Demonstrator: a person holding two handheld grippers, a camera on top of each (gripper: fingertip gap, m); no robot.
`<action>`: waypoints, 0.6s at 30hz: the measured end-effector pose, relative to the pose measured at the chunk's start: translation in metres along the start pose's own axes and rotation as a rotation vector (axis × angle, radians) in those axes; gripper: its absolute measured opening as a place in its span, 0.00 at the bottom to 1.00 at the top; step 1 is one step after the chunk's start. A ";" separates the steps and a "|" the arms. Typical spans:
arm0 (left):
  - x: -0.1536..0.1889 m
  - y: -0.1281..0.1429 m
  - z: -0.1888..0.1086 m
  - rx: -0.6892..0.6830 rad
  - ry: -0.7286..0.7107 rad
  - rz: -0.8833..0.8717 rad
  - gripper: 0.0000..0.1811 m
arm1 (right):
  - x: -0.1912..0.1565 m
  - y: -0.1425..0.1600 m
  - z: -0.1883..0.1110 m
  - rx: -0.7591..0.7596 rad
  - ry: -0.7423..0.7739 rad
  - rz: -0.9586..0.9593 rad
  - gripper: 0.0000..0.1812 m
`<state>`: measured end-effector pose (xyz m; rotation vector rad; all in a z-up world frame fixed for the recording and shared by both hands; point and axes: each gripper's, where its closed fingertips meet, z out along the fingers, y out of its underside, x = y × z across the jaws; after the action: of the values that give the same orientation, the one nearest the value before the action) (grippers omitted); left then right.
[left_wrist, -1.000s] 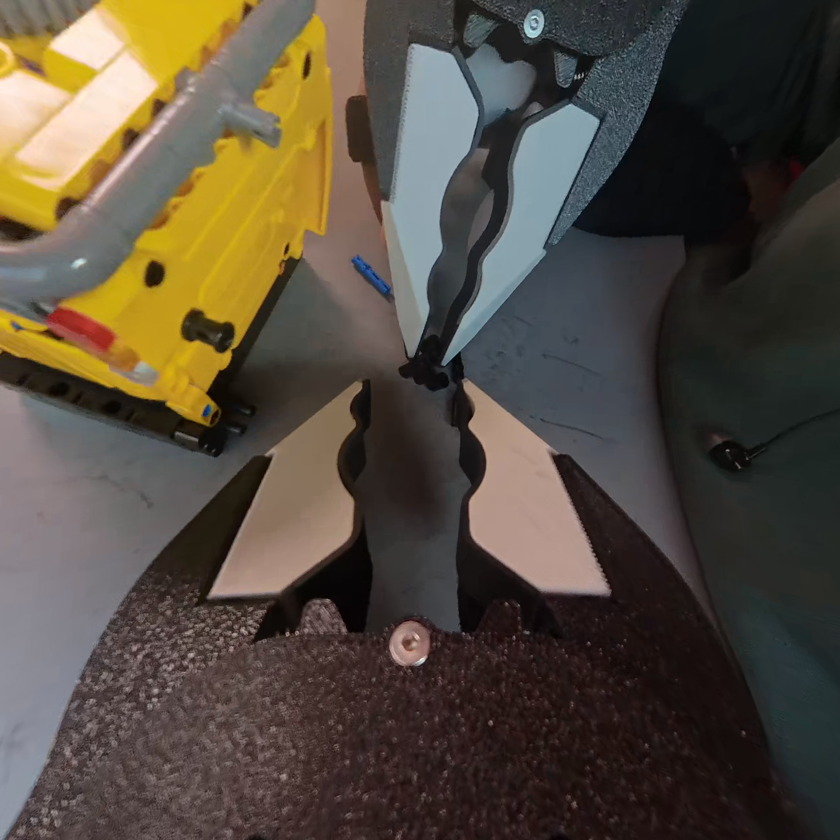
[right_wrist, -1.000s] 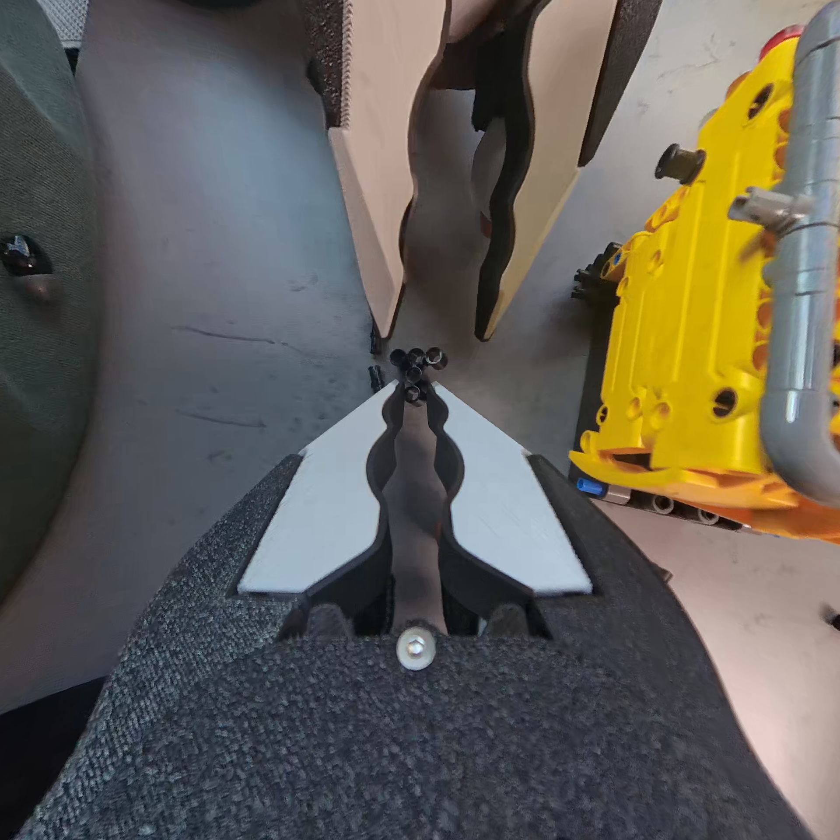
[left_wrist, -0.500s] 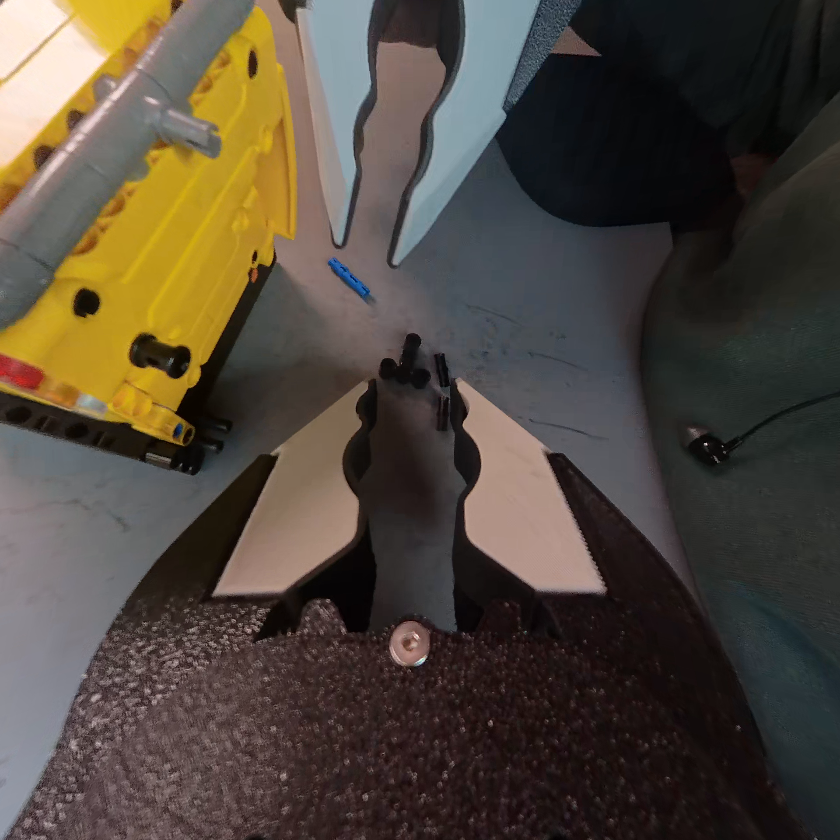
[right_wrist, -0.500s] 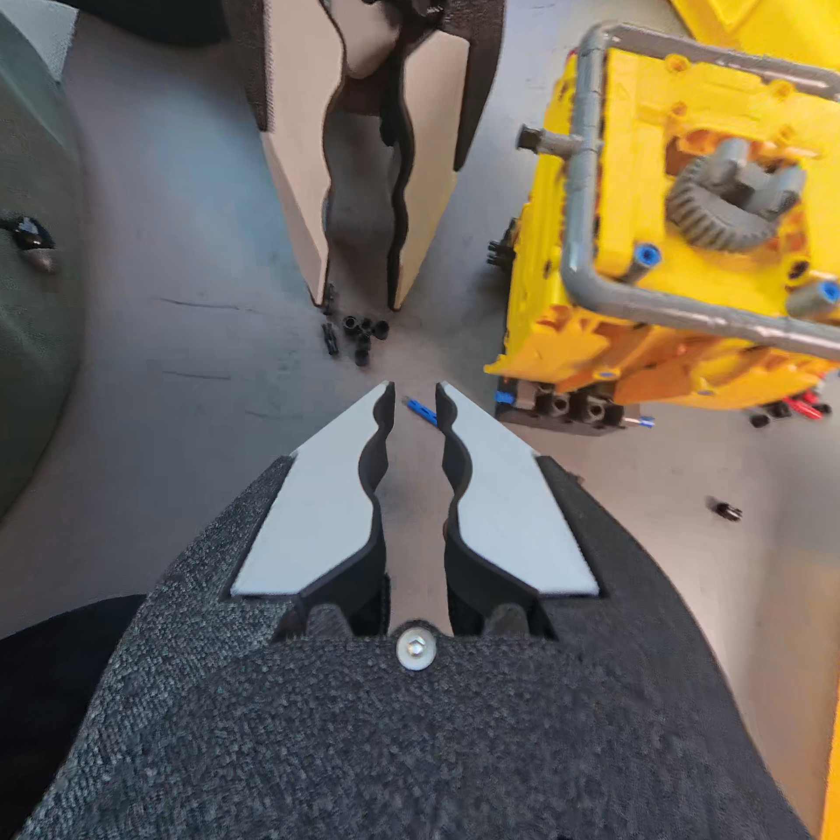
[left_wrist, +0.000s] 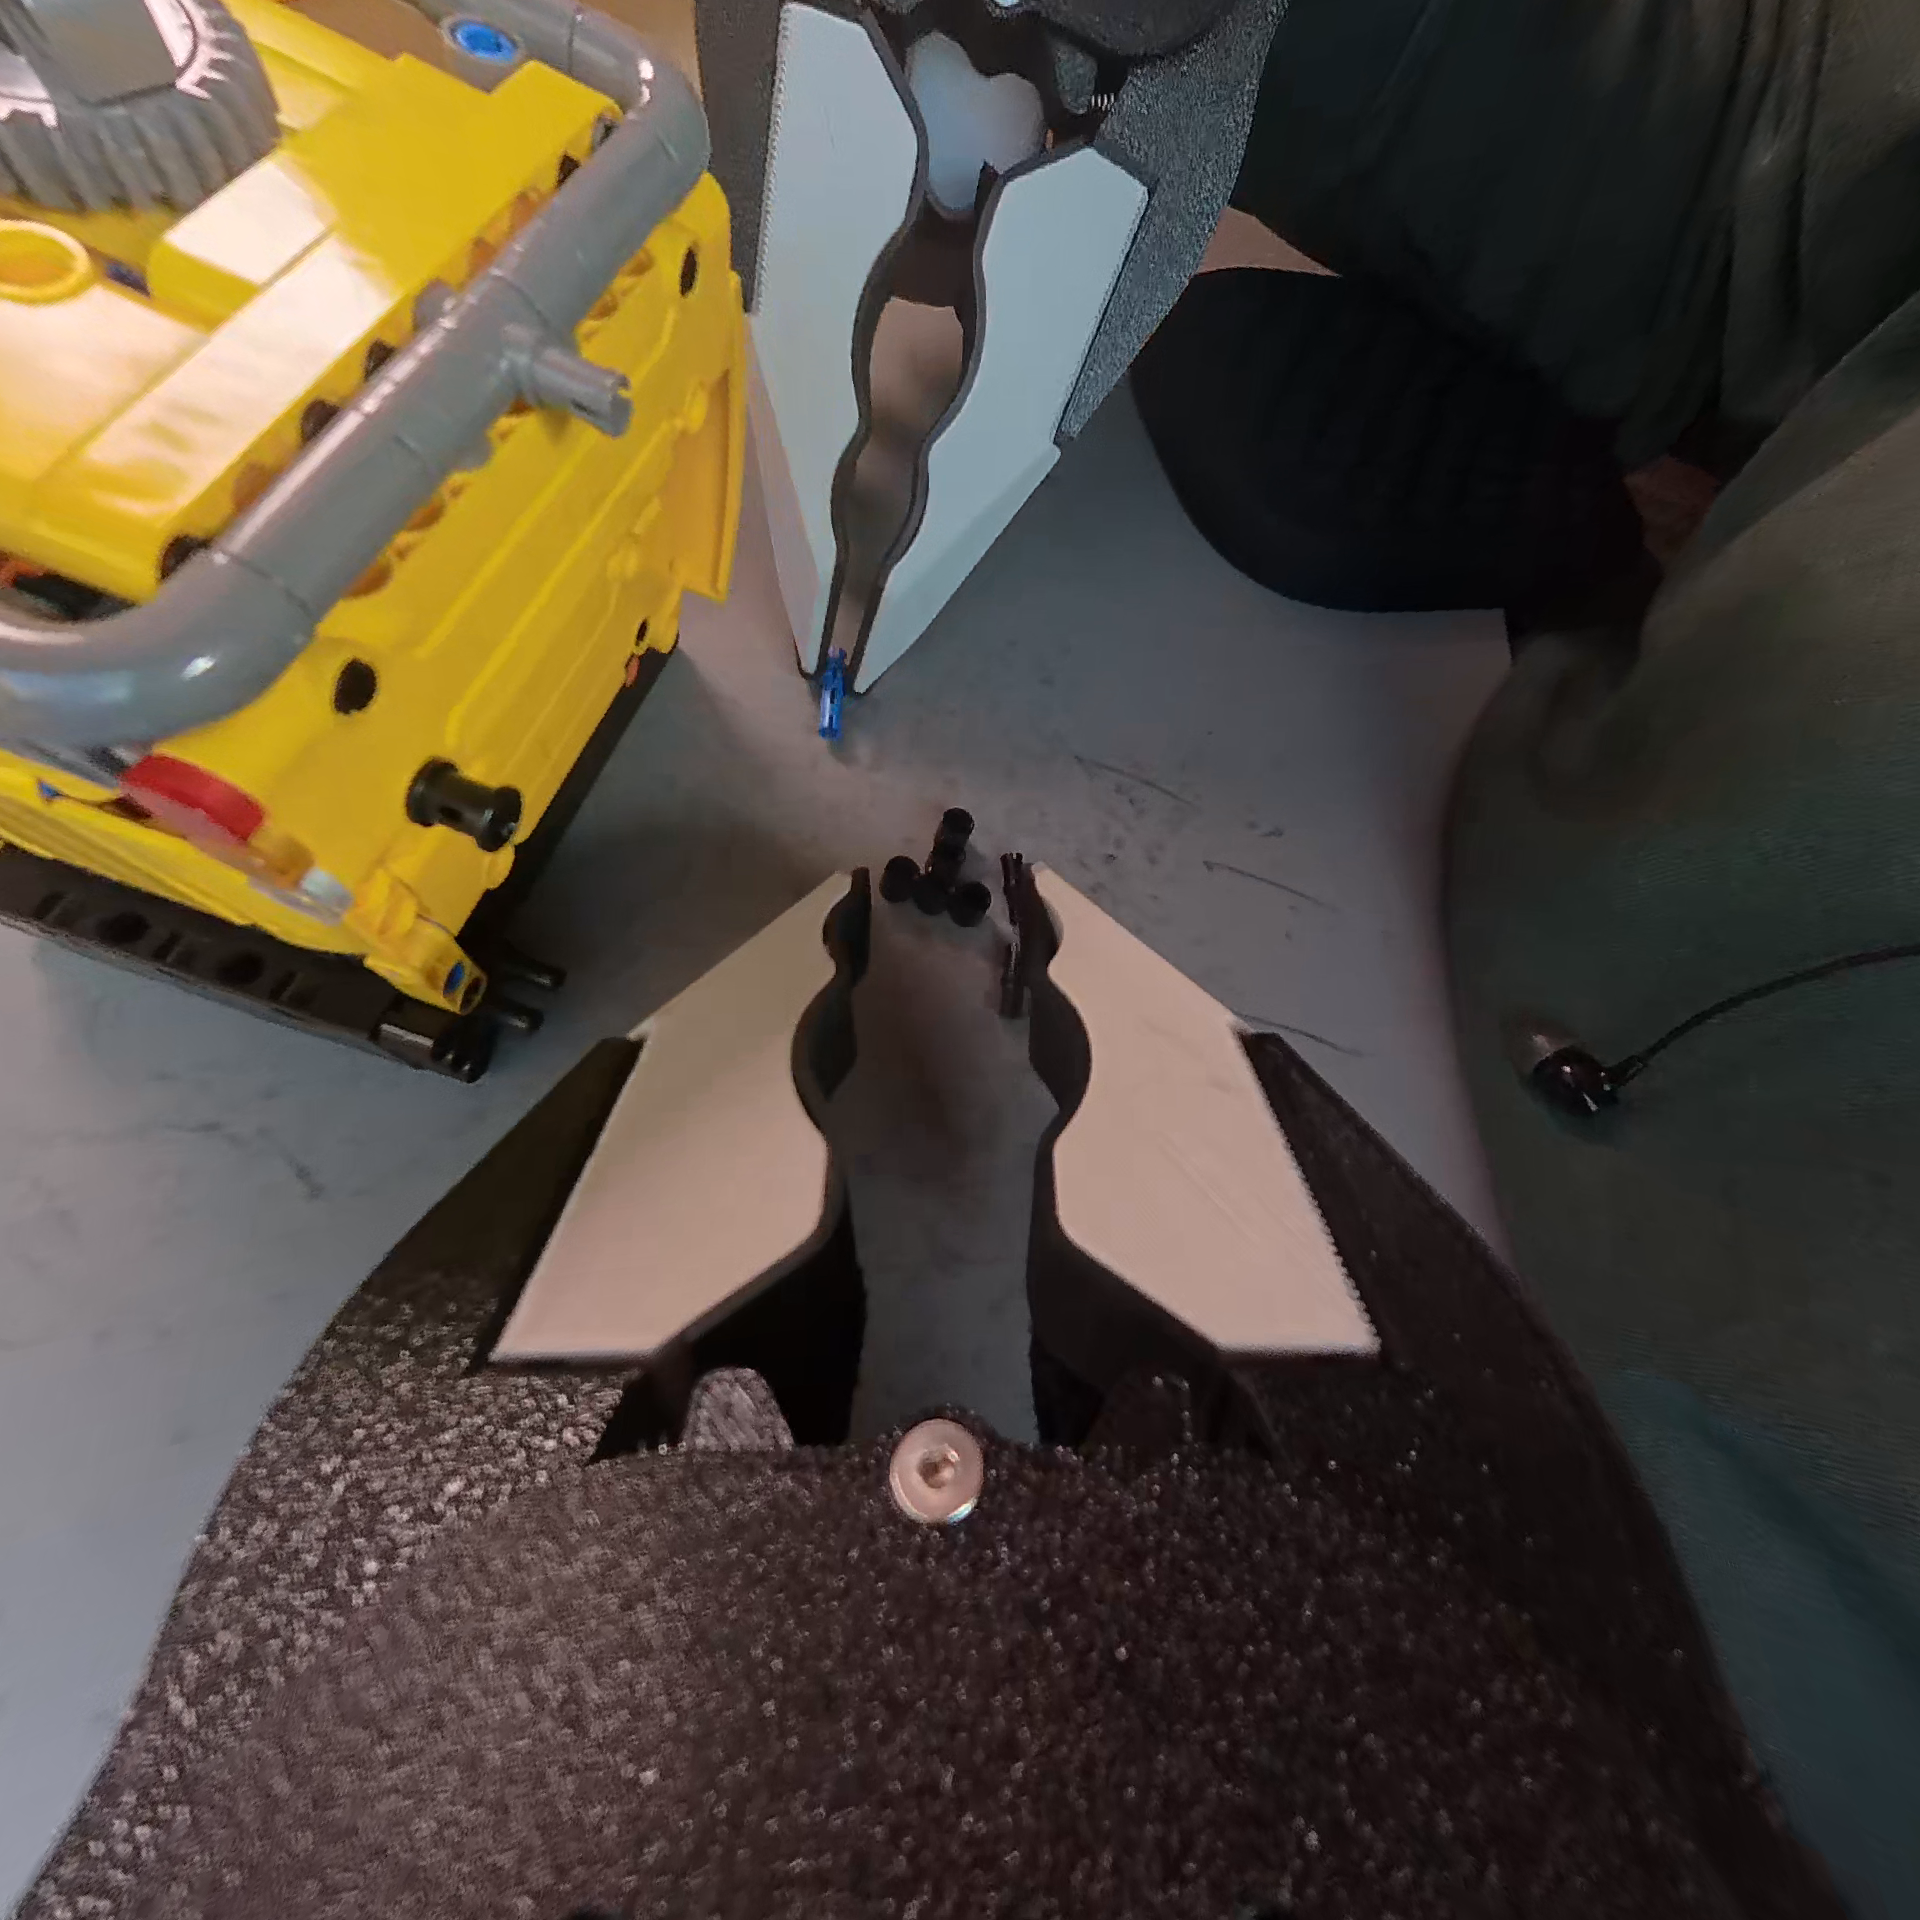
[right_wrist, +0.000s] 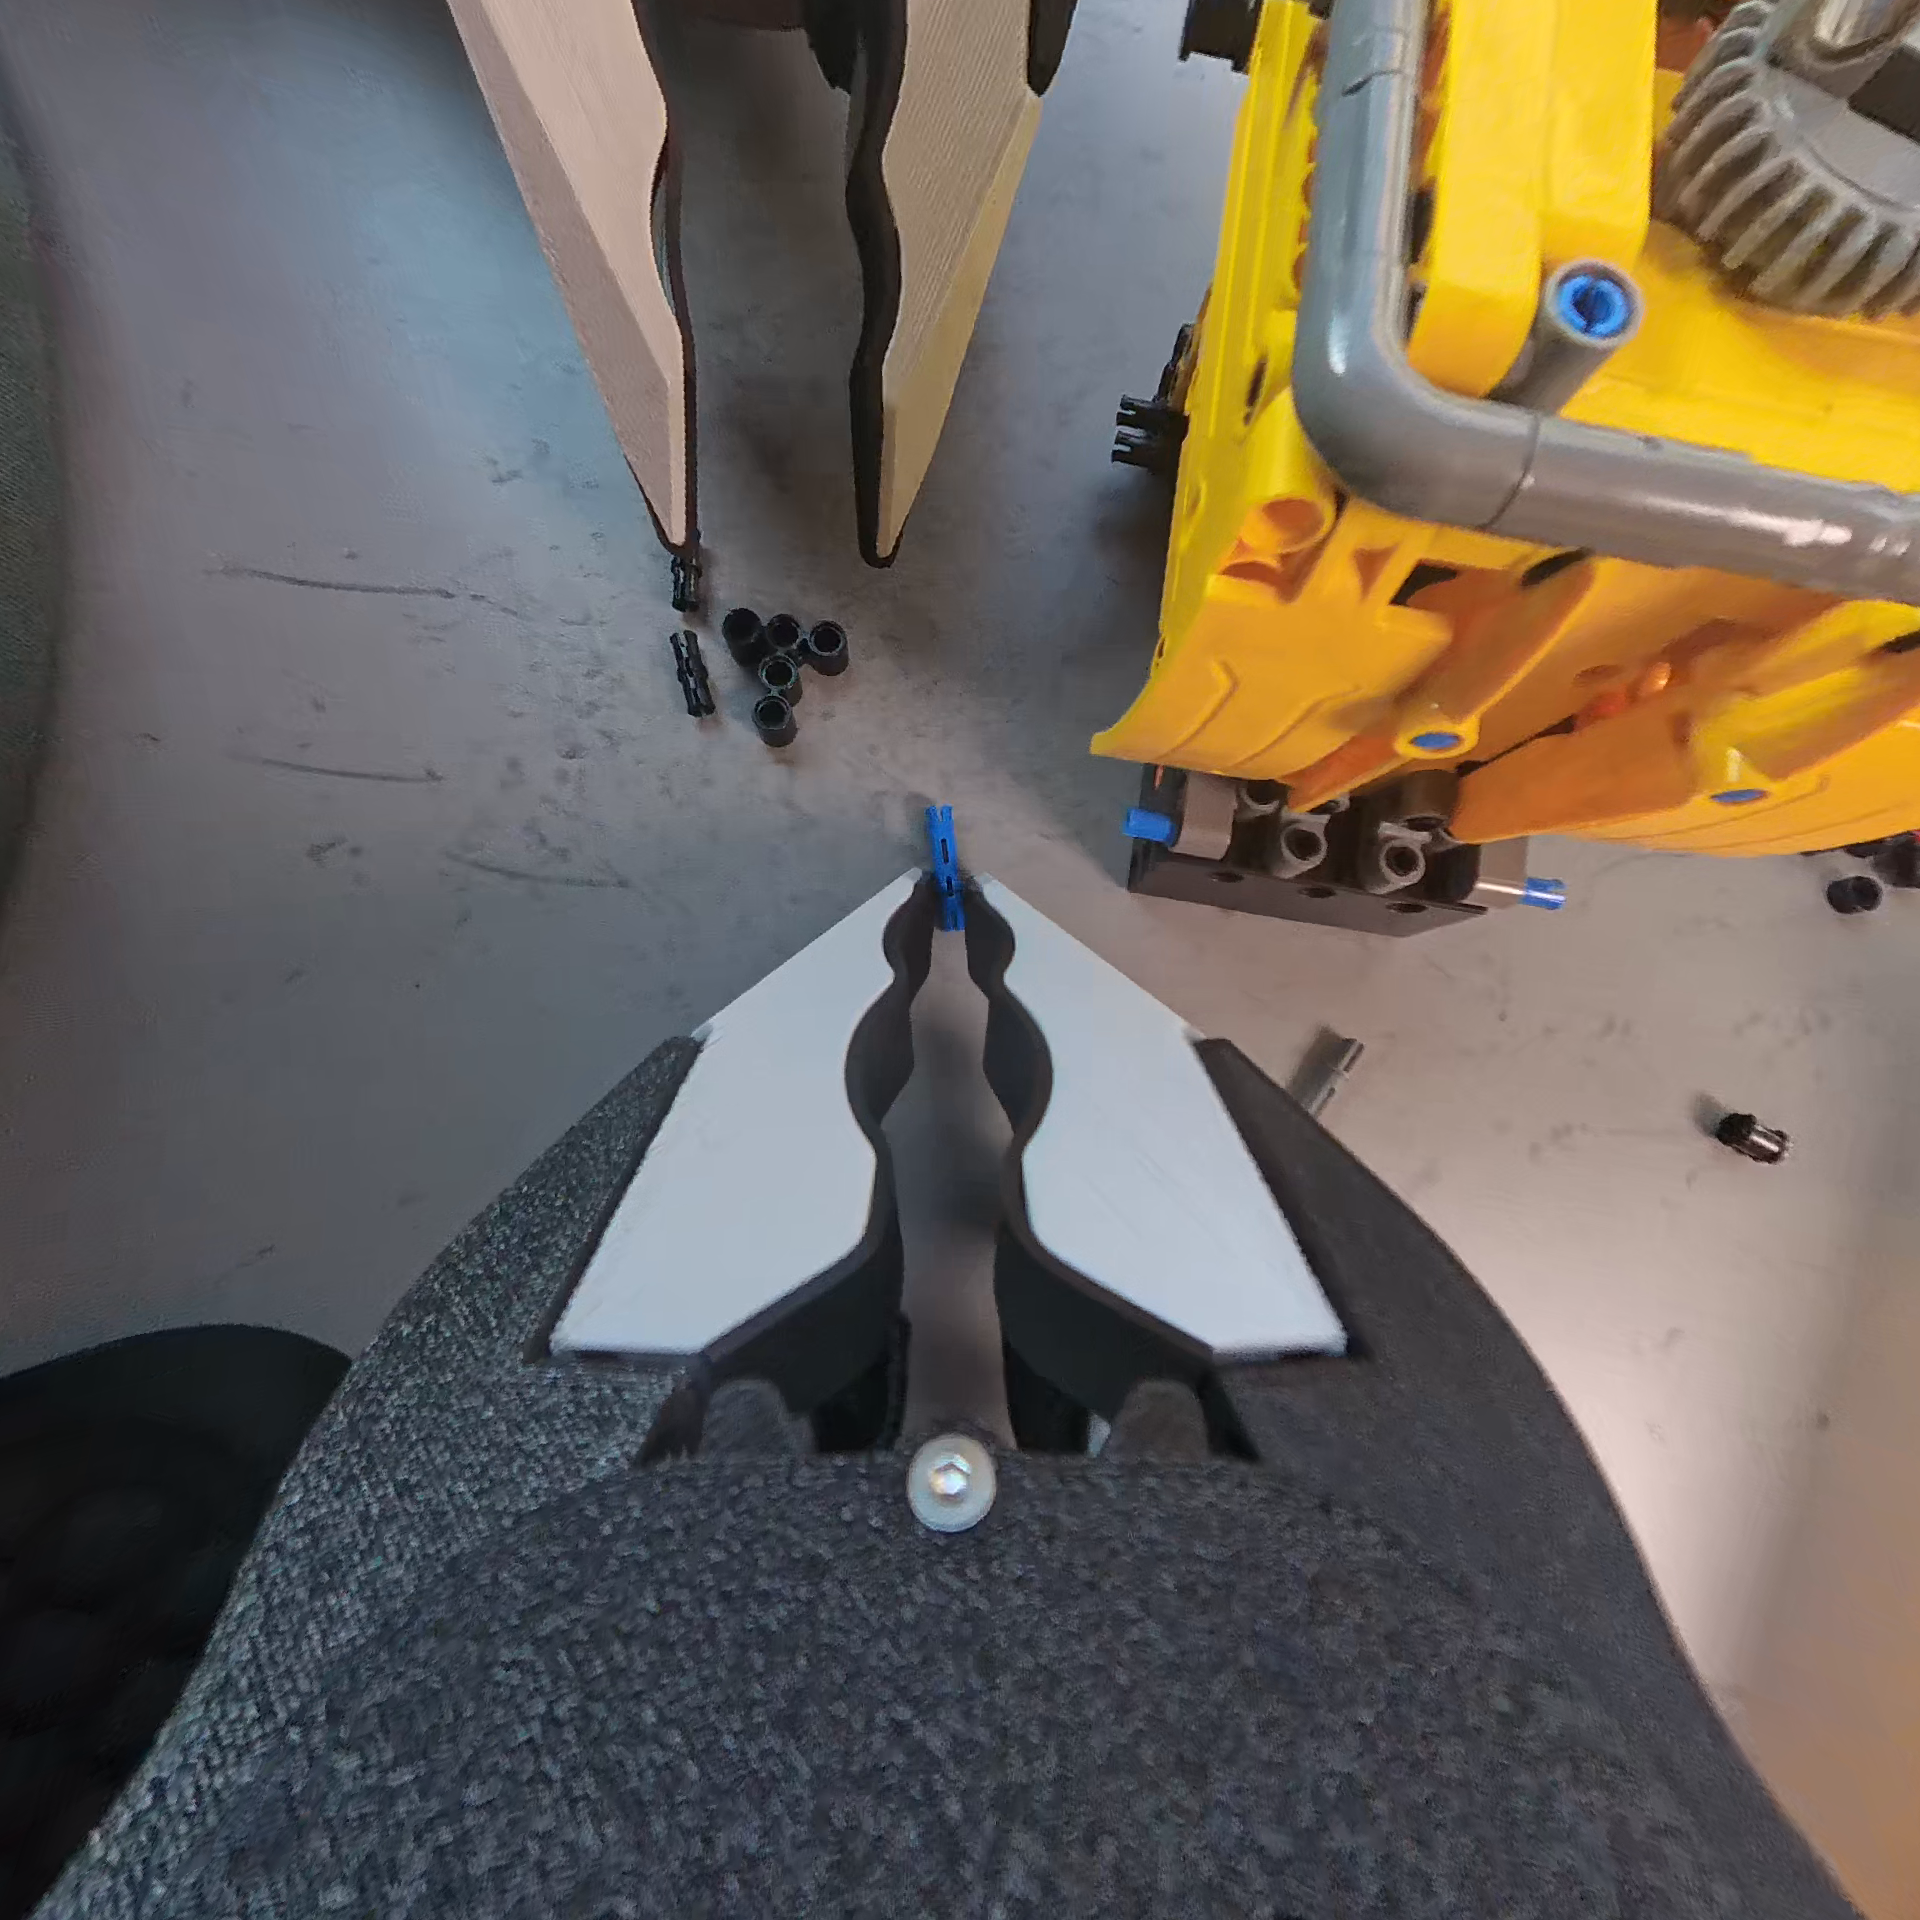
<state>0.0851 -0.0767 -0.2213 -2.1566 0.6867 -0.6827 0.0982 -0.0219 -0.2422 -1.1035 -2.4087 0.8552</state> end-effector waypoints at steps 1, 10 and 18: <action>0.001 -0.001 0.000 0.007 0.004 -0.004 0.15 | 0.000 0.000 0.000 -0.002 0.003 -0.004 0.03; 0.007 -0.018 -0.008 0.124 0.038 -0.072 0.14 | -0.016 -0.060 -0.009 0.270 0.058 -0.127 0.03; 0.012 -0.030 -0.020 0.227 0.151 -0.177 0.05 | -0.024 -0.084 -0.016 0.419 0.075 -0.147 0.03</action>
<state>0.0882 -0.0774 -0.1835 -1.9844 0.4726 -0.9770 0.0746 -0.0774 -0.1769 -0.7734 -2.0852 1.1739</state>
